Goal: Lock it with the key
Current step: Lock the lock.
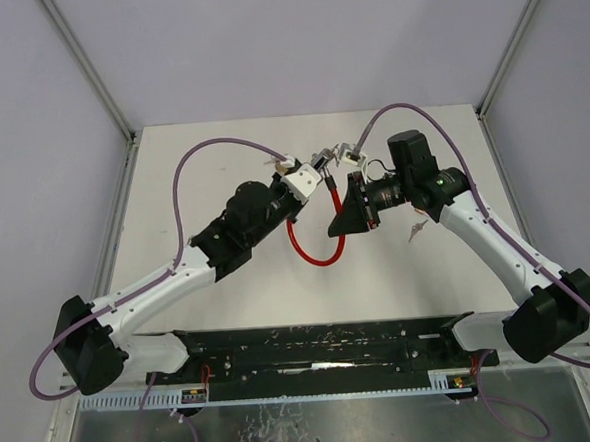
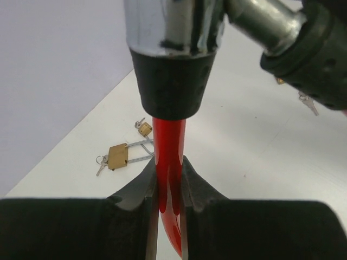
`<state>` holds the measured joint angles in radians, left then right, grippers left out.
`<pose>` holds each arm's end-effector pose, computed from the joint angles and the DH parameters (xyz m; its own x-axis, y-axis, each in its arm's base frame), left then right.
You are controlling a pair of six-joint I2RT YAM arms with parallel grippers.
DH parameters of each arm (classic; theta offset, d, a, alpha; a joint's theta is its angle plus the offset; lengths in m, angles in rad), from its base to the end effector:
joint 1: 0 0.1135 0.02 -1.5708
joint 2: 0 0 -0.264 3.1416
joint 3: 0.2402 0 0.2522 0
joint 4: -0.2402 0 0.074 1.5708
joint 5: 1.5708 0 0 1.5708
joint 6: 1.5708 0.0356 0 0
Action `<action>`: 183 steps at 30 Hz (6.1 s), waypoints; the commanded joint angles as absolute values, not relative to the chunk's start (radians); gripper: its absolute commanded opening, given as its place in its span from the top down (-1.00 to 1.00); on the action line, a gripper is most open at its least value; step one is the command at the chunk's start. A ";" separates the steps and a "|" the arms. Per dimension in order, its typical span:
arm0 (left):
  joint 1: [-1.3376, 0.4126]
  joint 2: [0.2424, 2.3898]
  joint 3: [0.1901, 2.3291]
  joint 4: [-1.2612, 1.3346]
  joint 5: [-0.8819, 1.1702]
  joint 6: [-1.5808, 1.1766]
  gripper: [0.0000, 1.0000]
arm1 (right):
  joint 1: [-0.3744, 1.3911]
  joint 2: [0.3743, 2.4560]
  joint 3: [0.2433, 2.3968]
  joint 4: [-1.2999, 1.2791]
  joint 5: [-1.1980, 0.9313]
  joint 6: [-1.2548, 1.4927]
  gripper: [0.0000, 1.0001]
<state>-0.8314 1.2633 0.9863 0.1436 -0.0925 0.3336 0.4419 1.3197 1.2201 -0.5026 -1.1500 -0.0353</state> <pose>0.2050 -0.2199 0.3413 0.1360 0.3347 -0.9325 0.6662 0.6657 0.3362 0.2366 0.1479 0.3544 -0.4816 -0.2438 -0.8418 -0.8722 0.0390 0.4876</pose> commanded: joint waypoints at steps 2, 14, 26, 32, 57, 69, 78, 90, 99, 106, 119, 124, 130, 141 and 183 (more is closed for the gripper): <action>-0.849 1.224 1.041 0.043 -0.016 0.619 1.00 | 0.433 1.300 1.236 -0.414 -1.289 0.035 1.00; -0.842 1.201 1.098 -0.087 -0.097 1.026 1.00 | 0.426 1.247 1.106 -0.006 -1.511 0.481 1.00; -0.811 1.194 1.085 0.041 -0.004 1.237 1.00 | 0.445 1.237 1.124 -0.068 -1.489 0.498 1.00; -0.795 1.155 1.056 0.033 0.043 1.302 1.00 | 0.386 1.250 1.136 -0.056 -1.510 0.505 1.00; -0.808 1.201 0.941 0.003 0.114 1.157 1.00 | 0.402 1.236 1.148 -0.323 -0.922 -0.229 1.00; -0.922 1.473 0.664 0.706 -0.204 1.182 1.00 | 0.400 1.400 0.914 0.044 -0.795 -0.450 1.00; -0.995 1.701 0.645 1.047 -0.394 1.309 1.00 | 0.396 1.395 0.745 0.301 -0.887 -0.327 1.00; -1.060 1.838 0.591 1.269 -0.534 1.382 1.00 | 0.368 1.434 0.684 0.298 -0.922 -0.388 0.96; -1.069 1.902 0.590 1.337 -0.578 1.390 1.00 | 0.368 1.443 0.684 0.243 -0.922 -0.440 0.91; -1.068 1.928 0.588 1.370 -0.607 1.404 1.00 | 0.368 1.414 0.684 0.196 -0.905 -0.474 0.61; -1.069 1.972 0.583 1.413 -0.643 1.402 1.00 | 0.346 1.363 0.681 0.109 -0.861 -0.505 0.21; -1.067 1.971 0.584 1.411 -0.651 1.397 1.00 | 0.323 1.327 0.682 0.050 -0.839 -0.550 -0.03; -1.066 1.969 0.589 1.403 -0.662 1.386 1.00 | 0.302 1.246 0.656 -0.043 -0.792 -0.662 -0.37; -1.059 1.959 0.601 1.361 -0.671 1.363 1.00 | 0.224 1.161 0.656 -0.269 -0.739 -0.866 -0.49; -1.051 1.946 0.622 1.292 -0.668 1.341 1.00 | 0.078 1.267 1.016 -0.512 -1.148 -0.299 0.33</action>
<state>-1.0584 1.9392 0.6281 1.3724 -0.6621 1.3693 0.0608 1.2873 1.0187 -0.5987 -1.1931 -0.3717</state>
